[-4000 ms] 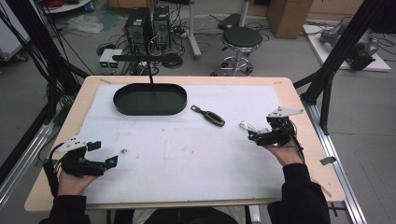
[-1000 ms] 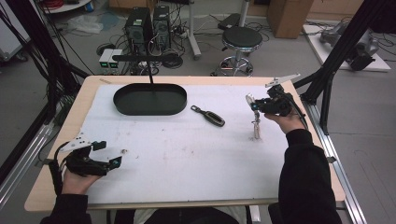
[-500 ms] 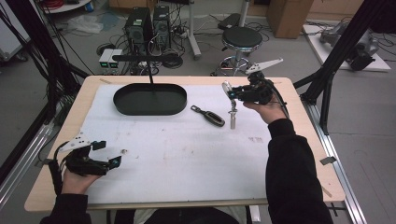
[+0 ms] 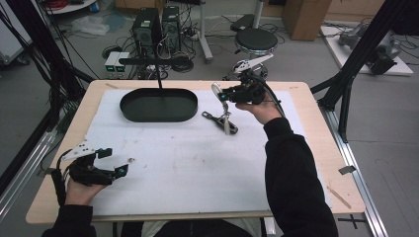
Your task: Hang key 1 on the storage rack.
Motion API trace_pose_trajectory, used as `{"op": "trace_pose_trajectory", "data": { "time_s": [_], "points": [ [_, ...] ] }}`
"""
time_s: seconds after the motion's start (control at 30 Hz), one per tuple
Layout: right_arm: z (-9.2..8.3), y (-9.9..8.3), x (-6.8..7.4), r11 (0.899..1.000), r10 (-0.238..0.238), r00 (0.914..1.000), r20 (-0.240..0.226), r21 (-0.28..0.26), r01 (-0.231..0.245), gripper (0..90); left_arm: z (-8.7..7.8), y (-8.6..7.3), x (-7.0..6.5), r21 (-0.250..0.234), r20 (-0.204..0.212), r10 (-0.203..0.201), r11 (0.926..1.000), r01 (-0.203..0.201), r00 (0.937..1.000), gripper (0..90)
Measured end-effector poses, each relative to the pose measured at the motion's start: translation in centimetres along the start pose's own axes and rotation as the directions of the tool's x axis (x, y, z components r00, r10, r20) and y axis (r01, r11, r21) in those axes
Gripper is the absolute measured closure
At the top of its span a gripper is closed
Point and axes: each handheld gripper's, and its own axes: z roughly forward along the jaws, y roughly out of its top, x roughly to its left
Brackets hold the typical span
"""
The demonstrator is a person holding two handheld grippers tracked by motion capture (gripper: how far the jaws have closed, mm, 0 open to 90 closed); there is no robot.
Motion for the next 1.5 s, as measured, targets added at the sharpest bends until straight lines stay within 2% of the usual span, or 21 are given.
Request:
{"op": "trace_pose_trajectory", "data": {
  "time_s": [0.2,0.4,0.6,0.7,0.87,1.1,1.3,1.5],
  "points": [
    [1.9,1.4,-0.1,1.0,0.0,0.9998,-0.02,0.026,0.0,75.0,0.4,0.1,0.3,0.001,0.01,0.003,1.0,-0.003,0.9999,1.7],
    [3.3,3.0,-0.3,1.0,0.003,0.9984,-0.057,-0.022,-0.005,75.0,0.4,0.1,0.5,-0.011,0.015,0.005,0.9999,-0.005,0.9999,1.7],
    [4.6,5.7,-0.5,0.999,-0.042,0.9971,-0.064,-0.015,0.041,74.9,0.4,0.1,0.7,-0.013,0.01,0.001,0.9999,-0.001,1.0,1.7],
    [5.6,7.0,-0.6,0.999,-0.05,0.9947,-0.09,-0.017,0.049,74.9,0.4,0.1,0.7,-0.014,0.008,0.003,0.9999,-0.003,1.0,1.7],
    [7.4,8.5,-0.4,0.998,-0.061,0.9929,-0.102,0.006,0.062,75.0,0.4,0.1,0.8,-0.016,0.008,0.001,0.9999,-0.001,1.0,1.7],
    [8.7,10.9,-0.3,0.997,-0.08,0.9931,-0.085,0.007,0.081,75.0,0.5,0.1,0.9,-0.012,0.009,0.004,0.9999,-0.004,1.0,1.7],
    [9.4,12.4,-0.5,0.996,-0.088,0.9951,-0.044,0.031,0.089,74.9,0.5,0.1,0.9,-0.015,0.009,0.002,0.9999,-0.002,1.0,1.7],
    [9.6,14.0,-1.1,0.996,-0.084,0.9964,0.0,0.026,0.084,74.9,0.5,0.1,0.9,-0.017,0.01,0.001,0.9999,-0.001,1.0,1.7]
  ]
}}
